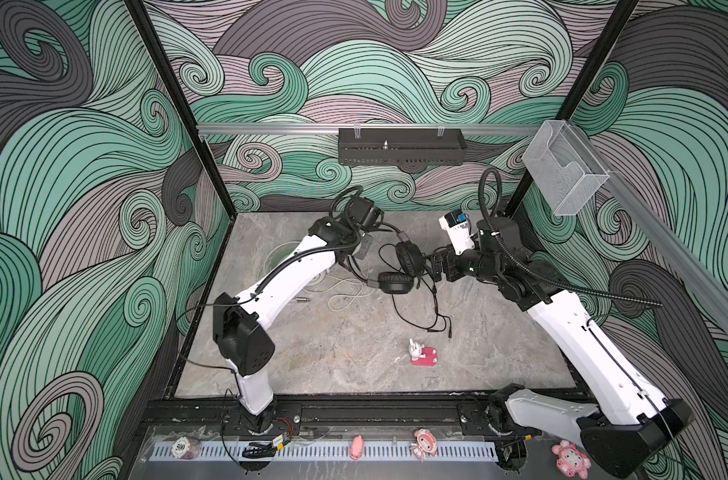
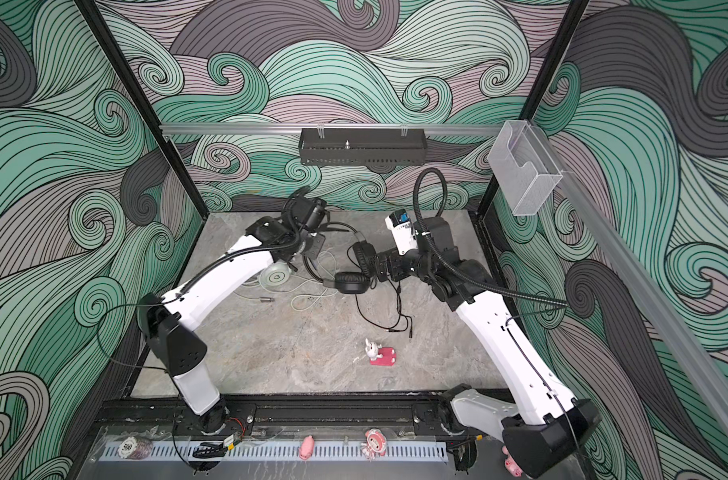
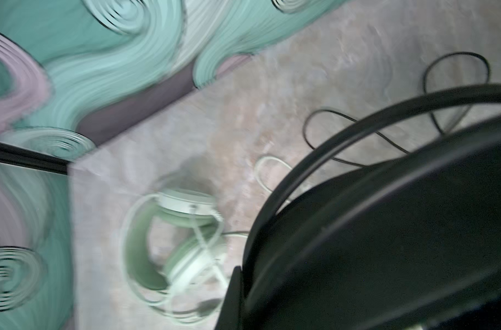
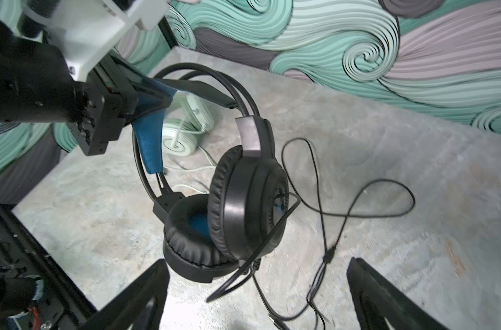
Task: Wrap the headphones
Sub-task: 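Lift the black headset with the left gripper while the right gripper draws back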
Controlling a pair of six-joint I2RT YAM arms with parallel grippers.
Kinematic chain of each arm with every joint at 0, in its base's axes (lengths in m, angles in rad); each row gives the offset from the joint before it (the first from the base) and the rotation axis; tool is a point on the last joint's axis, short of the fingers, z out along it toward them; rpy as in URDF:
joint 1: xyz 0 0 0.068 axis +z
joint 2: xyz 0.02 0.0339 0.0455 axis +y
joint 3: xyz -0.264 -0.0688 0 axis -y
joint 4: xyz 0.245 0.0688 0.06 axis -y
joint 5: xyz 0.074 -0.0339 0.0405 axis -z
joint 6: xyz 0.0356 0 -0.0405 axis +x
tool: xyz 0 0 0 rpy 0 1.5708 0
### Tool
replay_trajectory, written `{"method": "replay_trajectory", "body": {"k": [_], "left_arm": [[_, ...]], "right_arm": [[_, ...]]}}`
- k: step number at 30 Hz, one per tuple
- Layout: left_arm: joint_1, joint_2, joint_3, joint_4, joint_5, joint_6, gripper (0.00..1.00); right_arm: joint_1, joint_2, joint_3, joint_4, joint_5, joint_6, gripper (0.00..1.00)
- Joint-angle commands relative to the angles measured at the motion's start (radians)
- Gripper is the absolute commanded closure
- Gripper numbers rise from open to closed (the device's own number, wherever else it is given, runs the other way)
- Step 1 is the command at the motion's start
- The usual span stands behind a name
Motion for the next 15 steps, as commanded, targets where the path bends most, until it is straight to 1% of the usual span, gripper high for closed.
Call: {"method": "replay_trajectory", "body": {"k": [1, 3, 4, 8, 10, 12, 15], "left_arm": [[0.01, -0.082, -0.028, 0.13, -0.264, 0.304, 1.0], [0.011, -0.118, -0.023, 0.16, -0.31, 0.343, 1.0], [0.011, -0.13, -0.02, 0.162, -0.315, 0.346, 1.0], [0.013, -0.189, -0.017, 0.147, -0.275, 0.305, 1.0], [0.02, -0.22, -0.006, 0.127, -0.233, 0.249, 1.0], [0.033, -0.248, 0.012, 0.096, -0.138, 0.191, 1.0], [0.051, -0.259, 0.068, 0.036, -0.056, 0.13, 1.0]], "right_arm": [[0.018, -0.002, 0.053, 0.062, -0.115, -0.008, 0.03], [0.031, -0.005, 0.07, 0.081, -0.14, -0.01, 0.02], [0.036, -0.005, 0.074, 0.091, -0.148, -0.009, 0.02], [0.047, -0.005, 0.08, 0.113, -0.193, -0.009, 0.02], [0.056, -0.002, 0.078, 0.122, -0.221, -0.007, 0.02], [0.062, -0.002, 0.071, 0.131, -0.241, -0.002, 0.02], [0.062, -0.007, 0.046, 0.165, -0.279, 0.018, 0.01]]}}
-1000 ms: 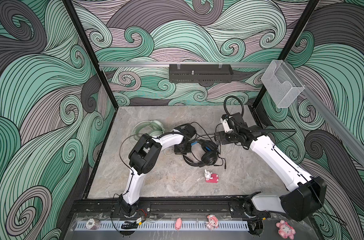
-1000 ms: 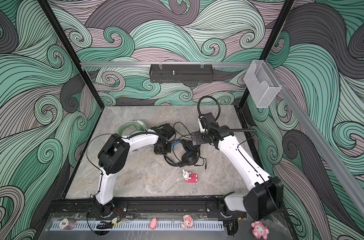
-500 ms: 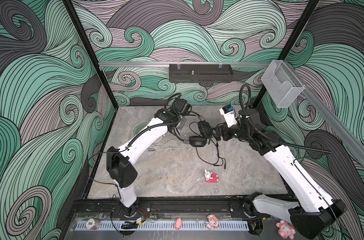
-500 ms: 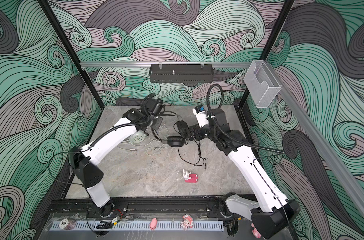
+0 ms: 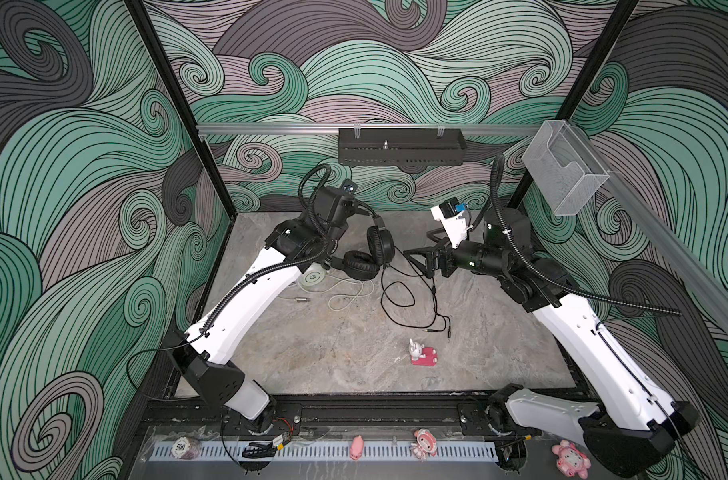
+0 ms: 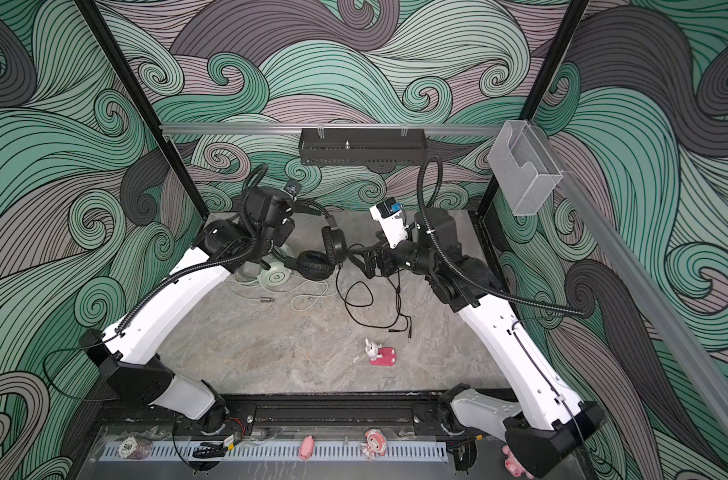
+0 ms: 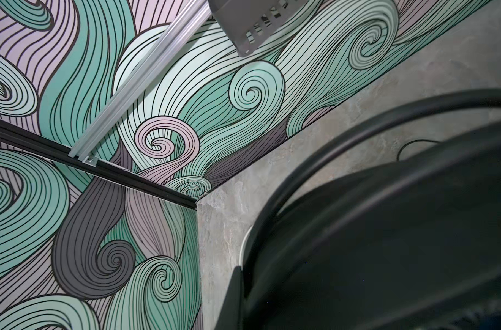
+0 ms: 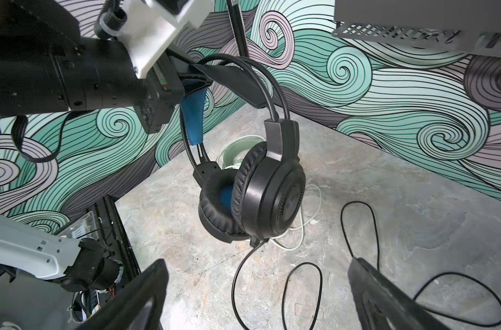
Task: Wrap the headphones
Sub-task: 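Lift the black headset with the left gripper while the right gripper draws back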
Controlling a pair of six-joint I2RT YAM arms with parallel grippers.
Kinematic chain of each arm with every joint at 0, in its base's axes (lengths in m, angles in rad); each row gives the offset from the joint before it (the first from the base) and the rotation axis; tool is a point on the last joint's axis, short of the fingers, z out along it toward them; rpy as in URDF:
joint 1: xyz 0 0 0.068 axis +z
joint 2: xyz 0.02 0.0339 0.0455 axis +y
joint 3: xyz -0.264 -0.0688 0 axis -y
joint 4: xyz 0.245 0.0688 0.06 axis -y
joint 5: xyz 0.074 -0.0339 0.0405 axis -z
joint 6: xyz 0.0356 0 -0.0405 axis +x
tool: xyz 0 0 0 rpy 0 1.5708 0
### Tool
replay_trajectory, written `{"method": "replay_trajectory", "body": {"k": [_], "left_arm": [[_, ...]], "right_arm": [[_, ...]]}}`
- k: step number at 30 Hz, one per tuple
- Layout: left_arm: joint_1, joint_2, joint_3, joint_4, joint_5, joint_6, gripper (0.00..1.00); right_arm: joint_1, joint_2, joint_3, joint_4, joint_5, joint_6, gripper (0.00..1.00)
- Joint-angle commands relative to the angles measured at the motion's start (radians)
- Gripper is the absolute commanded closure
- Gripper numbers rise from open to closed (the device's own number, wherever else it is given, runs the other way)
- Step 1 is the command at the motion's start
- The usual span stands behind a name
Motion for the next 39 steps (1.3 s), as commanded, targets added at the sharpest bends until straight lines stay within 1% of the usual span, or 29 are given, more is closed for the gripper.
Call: {"method": "replay_trajectory", "body": {"k": [1, 4, 8, 11, 14, 18, 23, 28, 31, 35, 39], "left_arm": [[0.028, -0.052, 0.112, -0.037, 0.102, -0.123, 1.0], [0.049, -0.031, 0.213, -0.134, 0.121, -0.185, 1.0], [0.077, -0.009, 0.343, -0.232, 0.189, -0.257, 1.0], [0.078, 0.007, 0.417, -0.275, 0.225, -0.279, 1.0], [0.078, 0.001, 0.438, -0.287, 0.241, -0.29, 1.0], [0.078, 0.003, 0.45, -0.313, 0.277, -0.332, 1.0], [0.078, 0.016, 0.463, -0.326, 0.298, -0.355, 1.0], [0.078, 0.038, 0.507, -0.337, 0.282, -0.353, 1.0], [0.078, 0.044, 0.53, -0.336, 0.289, -0.356, 1.0], [0.078, 0.047, 0.559, -0.332, 0.309, -0.381, 1.0], [0.079, 0.05, 0.59, -0.344, 0.338, -0.429, 1.0]], "right_arm": [[0.005, -0.006, -0.019, 0.063, -0.075, 0.029, 0.01], [0.005, -0.025, -0.085, 0.13, -0.087, 0.101, 0.02], [0.007, -0.078, -0.208, 0.231, -0.11, 0.191, 0.01], [0.008, -0.091, -0.251, 0.254, -0.153, 0.202, 0.02], [0.009, -0.093, -0.288, 0.336, -0.223, 0.226, 0.01], [0.013, -0.043, -0.292, 0.411, -0.314, 0.277, 0.02], [0.043, 0.002, -0.29, 0.457, -0.373, 0.308, 0.04], [0.055, -0.002, -0.308, 0.485, -0.376, 0.336, 0.03], [0.07, -0.002, -0.324, 0.474, -0.372, 0.325, 0.05], [0.076, -0.009, -0.379, 0.523, -0.359, 0.353, 0.1], [0.076, -0.009, -0.398, 0.518, -0.355, 0.338, 0.13]]}}
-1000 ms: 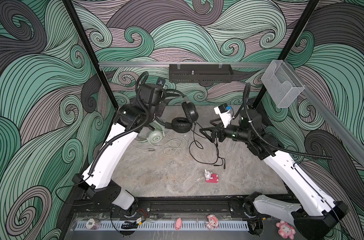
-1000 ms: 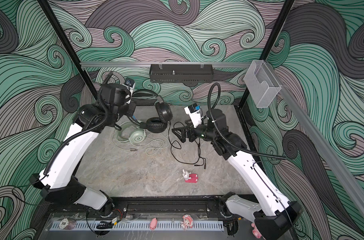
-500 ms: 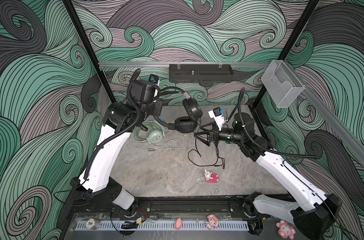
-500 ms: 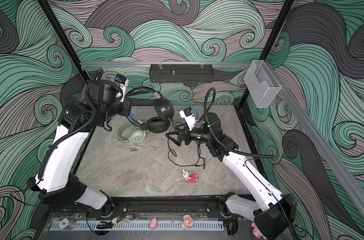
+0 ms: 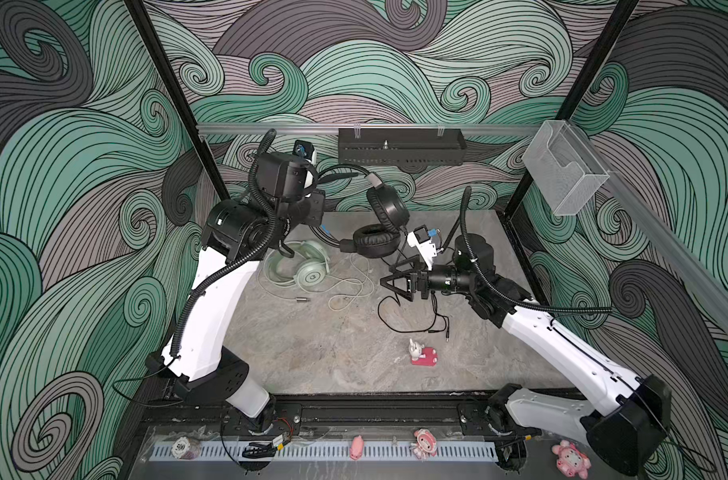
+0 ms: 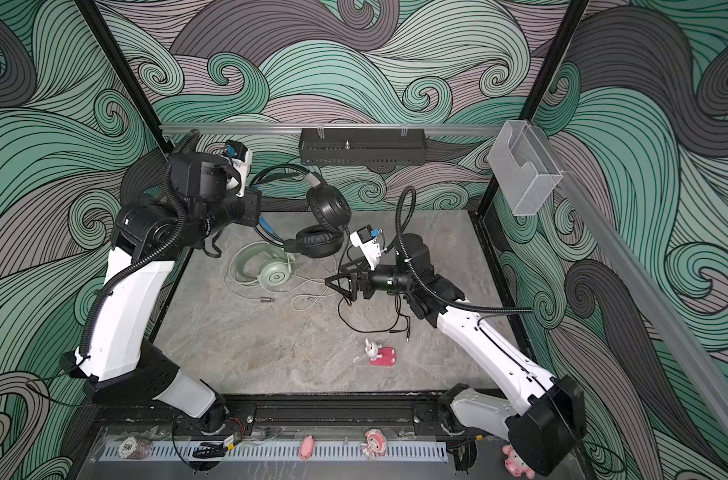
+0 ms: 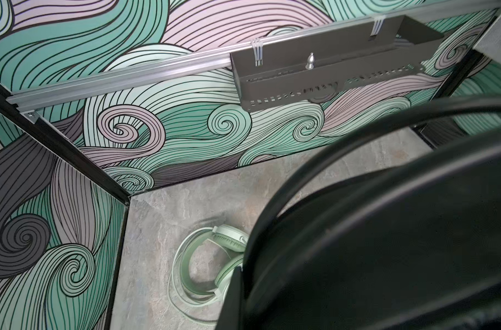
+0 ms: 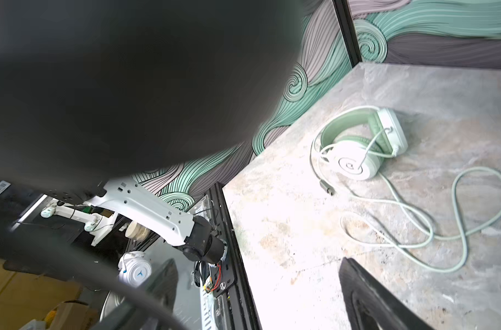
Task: Wrap the headphones
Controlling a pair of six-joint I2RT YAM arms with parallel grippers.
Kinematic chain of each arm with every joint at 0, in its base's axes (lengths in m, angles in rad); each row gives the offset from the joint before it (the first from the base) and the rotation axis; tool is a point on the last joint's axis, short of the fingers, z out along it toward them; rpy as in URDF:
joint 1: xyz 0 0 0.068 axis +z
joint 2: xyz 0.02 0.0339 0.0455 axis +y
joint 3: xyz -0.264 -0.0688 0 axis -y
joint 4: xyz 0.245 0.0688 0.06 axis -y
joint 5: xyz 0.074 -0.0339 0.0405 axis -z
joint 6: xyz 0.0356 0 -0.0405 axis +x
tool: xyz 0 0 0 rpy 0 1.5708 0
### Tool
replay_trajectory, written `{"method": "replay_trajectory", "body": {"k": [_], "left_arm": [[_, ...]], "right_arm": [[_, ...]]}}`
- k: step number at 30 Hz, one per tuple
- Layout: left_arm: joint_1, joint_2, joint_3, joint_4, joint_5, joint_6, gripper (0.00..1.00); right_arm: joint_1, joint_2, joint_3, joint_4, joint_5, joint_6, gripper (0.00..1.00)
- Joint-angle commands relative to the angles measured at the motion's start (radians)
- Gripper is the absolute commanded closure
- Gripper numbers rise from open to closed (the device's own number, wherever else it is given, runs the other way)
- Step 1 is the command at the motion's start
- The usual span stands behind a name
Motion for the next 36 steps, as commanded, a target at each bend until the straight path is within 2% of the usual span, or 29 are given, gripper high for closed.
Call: {"method": "replay_trajectory", "body": {"k": [1, 11, 26, 33, 36], "left_arm": [[0.003, -0.007, 0.054, 0.025, 0.044, -0.101, 1.0], [0.042, -0.039, 0.061, 0.056, 0.116, -0.209, 1.0], [0.078, -0.062, 0.064, 0.055, 0.159, -0.259, 1.0], [0.101, -0.082, 0.021, 0.072, 0.188, -0.291, 1.0], [0.111, -0.096, -0.006, 0.08, 0.192, -0.3, 1.0]], "right_arm": [[0.005, -0.017, -0.011, 0.035, -0.005, -0.003, 0.13], [0.001, -0.013, -0.095, 0.111, 0.007, 0.027, 0.2], [-0.042, -0.026, -0.199, 0.117, 0.016, -0.008, 0.29], [-0.062, -0.017, -0.215, 0.114, 0.025, -0.016, 0.52], [-0.074, -0.024, -0.208, 0.092, 0.039, -0.027, 0.67]]}}
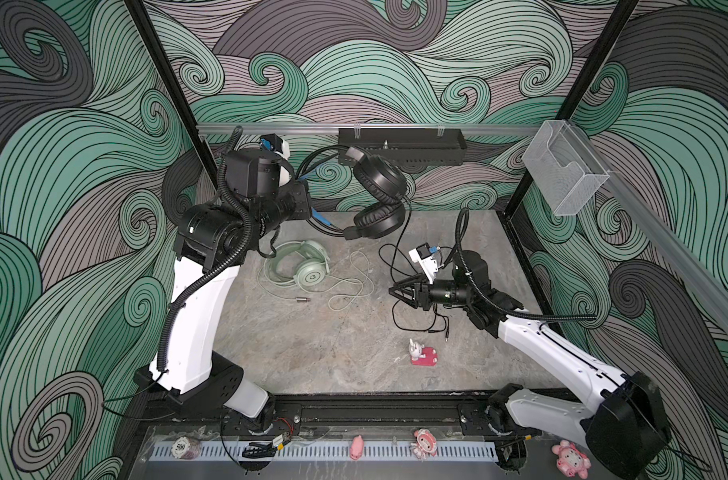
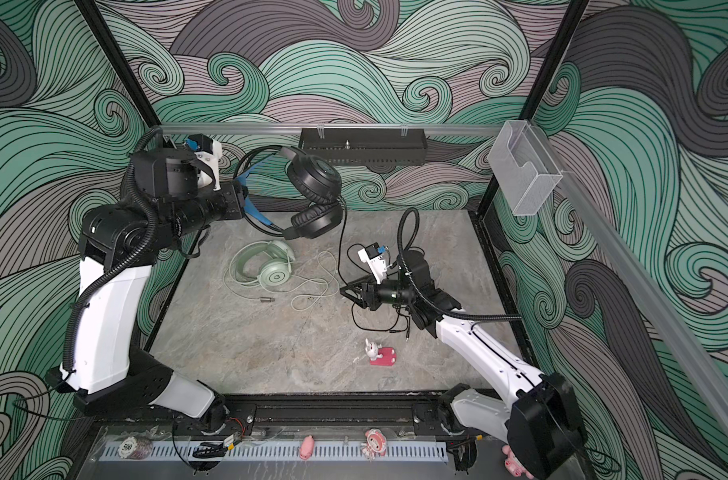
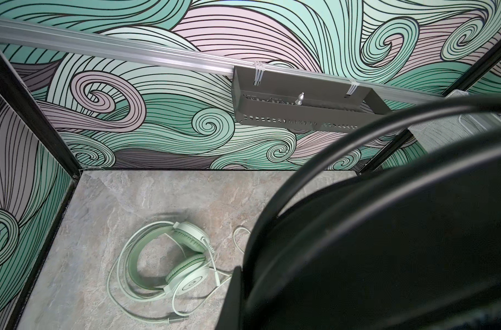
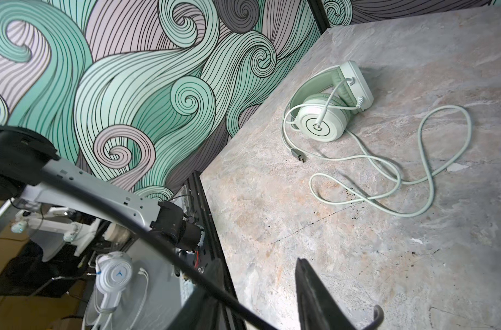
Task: Wrap the headphones
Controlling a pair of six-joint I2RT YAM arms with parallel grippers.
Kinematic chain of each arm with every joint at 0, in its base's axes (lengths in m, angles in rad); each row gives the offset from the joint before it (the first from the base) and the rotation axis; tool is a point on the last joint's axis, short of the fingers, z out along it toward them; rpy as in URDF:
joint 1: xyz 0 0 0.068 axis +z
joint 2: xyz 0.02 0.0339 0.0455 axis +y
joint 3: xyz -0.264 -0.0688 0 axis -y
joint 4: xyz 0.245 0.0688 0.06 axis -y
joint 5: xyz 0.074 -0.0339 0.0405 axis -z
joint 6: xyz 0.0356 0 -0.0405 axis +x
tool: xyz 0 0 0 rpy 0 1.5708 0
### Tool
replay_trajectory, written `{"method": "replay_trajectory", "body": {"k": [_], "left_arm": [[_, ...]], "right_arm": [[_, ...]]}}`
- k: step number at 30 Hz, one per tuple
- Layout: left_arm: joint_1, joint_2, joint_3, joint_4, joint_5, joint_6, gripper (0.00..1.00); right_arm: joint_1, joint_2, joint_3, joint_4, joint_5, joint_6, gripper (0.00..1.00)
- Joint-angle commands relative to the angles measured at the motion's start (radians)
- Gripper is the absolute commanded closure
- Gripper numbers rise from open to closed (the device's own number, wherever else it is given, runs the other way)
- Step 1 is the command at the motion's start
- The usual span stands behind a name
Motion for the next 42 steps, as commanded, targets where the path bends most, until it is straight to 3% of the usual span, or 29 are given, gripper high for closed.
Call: {"method": "replay_trajectory", "body": {"k": [1, 6, 8, 15, 21, 29, 33, 36, 42], "left_arm": [[0.018, -0.048, -0.018, 0.08, 0.032, -0.063, 1.0], [0.057, -0.081, -0.098, 0.107, 0.049, -0.081, 1.0], [0.075, -0.082, -0.132, 0.115, 0.051, -0.083, 1.0], [0.126, -0.145, -0.29, 0.148, 0.046, -0.069, 1.0], [0.141, -0.176, -0.448, 0.178, -0.025, -0.022, 1.0], [0.139, -0.192, -0.594, 0.212, -0.052, 0.06, 1.0], [0.138, -0.197, -0.649, 0.233, -0.046, 0.087, 1.0], [0.128, -0.212, -0.71, 0.279, 0.007, 0.119, 1.0], [0.046, -0.258, -0.809, 0.377, 0.097, 0.185, 1.0]], "right_arm": [[-0.017, -0.012, 0.007, -0.018, 0.024, -0.026, 0.74], [-0.02, -0.036, 0.07, -0.159, 0.094, -0.117, 0.93], [-0.022, -0.056, 0.106, -0.249, 0.173, -0.175, 1.0], [-0.032, -0.121, 0.235, -0.488, 0.369, -0.354, 1.0], [-0.027, -0.137, 0.378, -0.64, 0.551, -0.477, 1.0], [0.079, -0.096, 0.581, -0.754, 0.753, -0.692, 1.0], [0.149, -0.064, 0.673, -0.772, 0.776, -0.765, 1.0], [0.179, -0.033, 0.75, -0.786, 0.731, -0.782, 1.0], [0.247, 0.067, 0.879, -0.838, 0.685, -0.788, 1.0]]}}
